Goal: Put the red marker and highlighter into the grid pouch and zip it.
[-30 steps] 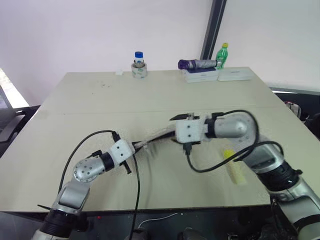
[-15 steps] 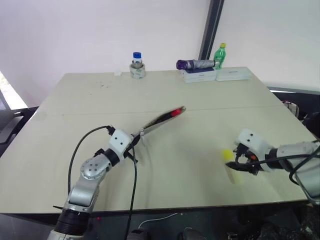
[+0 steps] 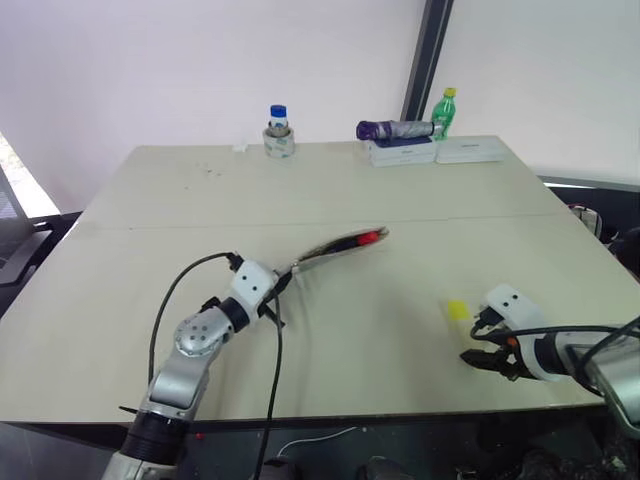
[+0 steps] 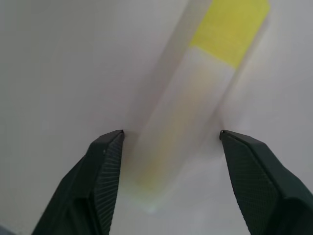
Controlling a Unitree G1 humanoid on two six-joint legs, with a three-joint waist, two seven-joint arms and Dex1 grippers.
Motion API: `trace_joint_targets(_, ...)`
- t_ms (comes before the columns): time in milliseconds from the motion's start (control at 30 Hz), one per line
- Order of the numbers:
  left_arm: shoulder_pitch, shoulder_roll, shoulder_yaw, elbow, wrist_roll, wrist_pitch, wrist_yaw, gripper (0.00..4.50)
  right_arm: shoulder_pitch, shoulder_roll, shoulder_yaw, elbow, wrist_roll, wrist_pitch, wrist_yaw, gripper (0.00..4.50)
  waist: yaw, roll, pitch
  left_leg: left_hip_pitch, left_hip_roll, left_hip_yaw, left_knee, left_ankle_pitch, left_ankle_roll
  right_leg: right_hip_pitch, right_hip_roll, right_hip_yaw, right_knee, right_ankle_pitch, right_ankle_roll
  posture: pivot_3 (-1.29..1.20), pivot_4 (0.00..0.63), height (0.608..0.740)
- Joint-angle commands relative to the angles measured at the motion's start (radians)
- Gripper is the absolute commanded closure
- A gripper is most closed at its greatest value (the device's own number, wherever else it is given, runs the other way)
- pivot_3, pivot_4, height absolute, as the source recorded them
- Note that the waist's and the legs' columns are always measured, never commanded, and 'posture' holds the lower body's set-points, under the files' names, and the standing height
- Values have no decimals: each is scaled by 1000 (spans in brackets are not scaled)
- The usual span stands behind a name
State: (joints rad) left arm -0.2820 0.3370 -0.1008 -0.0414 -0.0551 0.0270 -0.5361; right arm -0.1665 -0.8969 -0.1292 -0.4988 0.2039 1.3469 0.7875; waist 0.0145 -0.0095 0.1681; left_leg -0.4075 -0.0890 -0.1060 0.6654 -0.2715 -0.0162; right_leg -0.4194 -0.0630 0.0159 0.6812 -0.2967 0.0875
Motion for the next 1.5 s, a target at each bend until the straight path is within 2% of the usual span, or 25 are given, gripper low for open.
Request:
trace_joint_targets(33,-3,4,11,-32,-10,-28,-4,4500,-50,-18,27,24,-2,-38,-46,3033,0,0,0,0,0,0,0,0,0,0,0,0,0,0,0,0,150,740)
trace_joint_targets(67,-2,6,13,-33,-10,-28,-4,4500,-64,-37,42,24,-8,-85,-42,3580,0,0,0,0,0,0,0,0,0,0,0,0,0,0,0,0,150,740)
trace_joint_targets(100,-2,7,14,-33,-9,-28,-4,4500,-73,-55,54,21,-17,-145,-38,3663,-1,0,0,0,0,0,0,0,0,0,0,0,0,0,0,0,150,740)
trace_joint_targets(200,-3,15,16,-31,-6,-32,-6,4500,-120,-148,96,12,-40,-344,22,3660,-1,1,0,0,0,0,0,0,0,-1,0,0,0,0,0,0,150,740)
trace_joint_targets(333,-10,30,12,-27,1,-41,-13,4500,-224,-217,119,34,-60,-594,101,3660,-1,0,0,0,0,0,0,0,0,0,0,0,-1,0,0,0,150,740)
trace_joint_targets(500,-16,55,-19,-12,35,-79,-38,4500,-411,-214,238,81,-142,-792,147,3660,-3,0,0,0,0,0,0,0,0,-1,0,0,-1,0,0,0,150,740)
trace_joint_targets(867,-22,41,-43,-22,49,-83,-30,4500,-539,-102,425,187,-326,-931,179,3660,-2,0,1,-1,0,0,-1,1,-2,-1,0,0,-1,0,0,0,150,740)
trace_joint_targets(1267,-30,34,-55,-40,45,-77,-39,4500,-547,-58,466,247,-477,-1016,199,3660,-2,0,1,-1,0,0,-1,3,-5,-2,0,0,-1,0,0,0,150,740)
trace_joint_targets(1500,-56,71,-116,-58,95,-101,-96,4500,-573,-32,521,227,-585,-1096,233,3660,-2,0,1,-1,0,0,-1,3,-5,-2,0,0,-1,0,0,0,150,740)
